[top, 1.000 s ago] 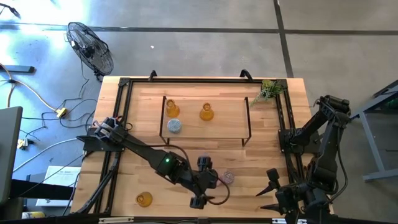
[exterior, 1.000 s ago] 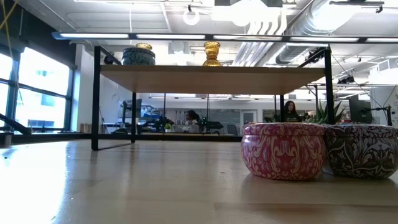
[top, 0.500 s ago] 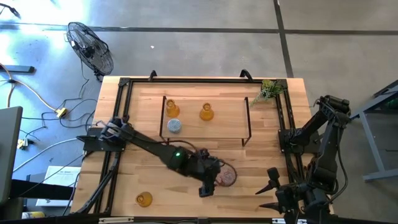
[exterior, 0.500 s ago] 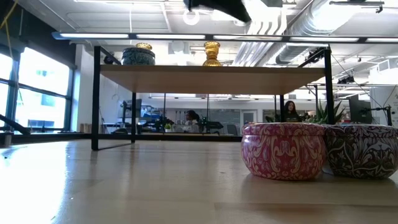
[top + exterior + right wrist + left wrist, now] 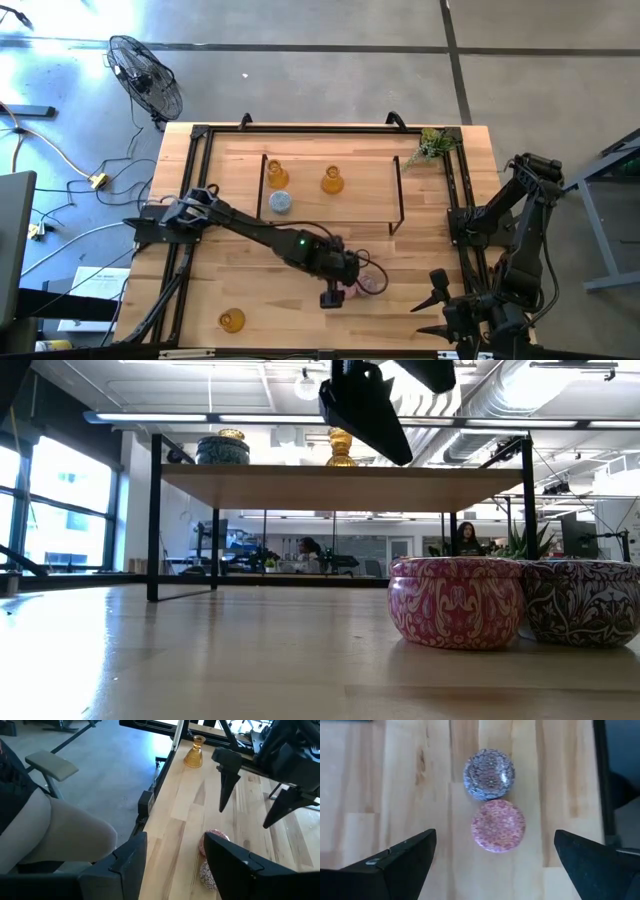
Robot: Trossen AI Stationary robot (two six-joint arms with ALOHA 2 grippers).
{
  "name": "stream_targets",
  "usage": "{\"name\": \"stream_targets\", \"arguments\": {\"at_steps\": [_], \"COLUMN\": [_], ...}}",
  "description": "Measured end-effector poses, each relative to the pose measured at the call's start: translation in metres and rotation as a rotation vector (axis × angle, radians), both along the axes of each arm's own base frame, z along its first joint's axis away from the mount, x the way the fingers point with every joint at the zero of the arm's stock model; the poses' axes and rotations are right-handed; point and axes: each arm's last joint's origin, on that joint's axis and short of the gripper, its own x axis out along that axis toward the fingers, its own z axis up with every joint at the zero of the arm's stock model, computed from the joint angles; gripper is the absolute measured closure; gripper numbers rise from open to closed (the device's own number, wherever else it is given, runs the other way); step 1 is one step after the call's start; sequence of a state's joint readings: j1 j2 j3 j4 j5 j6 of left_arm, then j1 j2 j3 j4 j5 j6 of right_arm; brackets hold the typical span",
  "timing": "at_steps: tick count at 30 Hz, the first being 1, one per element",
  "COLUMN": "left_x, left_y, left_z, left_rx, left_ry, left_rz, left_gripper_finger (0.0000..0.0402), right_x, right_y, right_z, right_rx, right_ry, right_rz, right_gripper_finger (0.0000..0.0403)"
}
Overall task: Pick & Place candle stick holders
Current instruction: Put the pink scented candle on the shelf aligned with the other scented candle
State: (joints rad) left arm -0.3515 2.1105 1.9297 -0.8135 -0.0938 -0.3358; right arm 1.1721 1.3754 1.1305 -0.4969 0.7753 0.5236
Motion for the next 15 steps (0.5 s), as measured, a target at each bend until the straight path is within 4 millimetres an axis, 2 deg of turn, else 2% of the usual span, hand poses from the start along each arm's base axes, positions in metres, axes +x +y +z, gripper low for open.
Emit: {"name": "stream_targets", "arguments": {"at_steps": [5,11,15], "left_x": [0.002,0.008,0.012], "left_y": [-0.004,-0.009,-0.011], "left_z": [-0.005,-0.034,-0.045], "left_rx": [0.051,0.052,0.036], "left_ry": [-0.015,0.071,0.084], "left_rz": [-0.054,-0.086,-0.097], "left_gripper_finger": [0.0005,0.0005,0.0005], "right_x": [0.0,0.0,0.0], "right_y": [0.0,0.0,0.0], "right_z": [0.0,0.0,0.0], "right_rx": [0.0,0.0,0.016], "right_ry": [0.0,0.0,0.005], "right_rz": [0.0,0.0,-0.009], "right_gripper_finger": [0.0208,0.0208,0.0208]}}
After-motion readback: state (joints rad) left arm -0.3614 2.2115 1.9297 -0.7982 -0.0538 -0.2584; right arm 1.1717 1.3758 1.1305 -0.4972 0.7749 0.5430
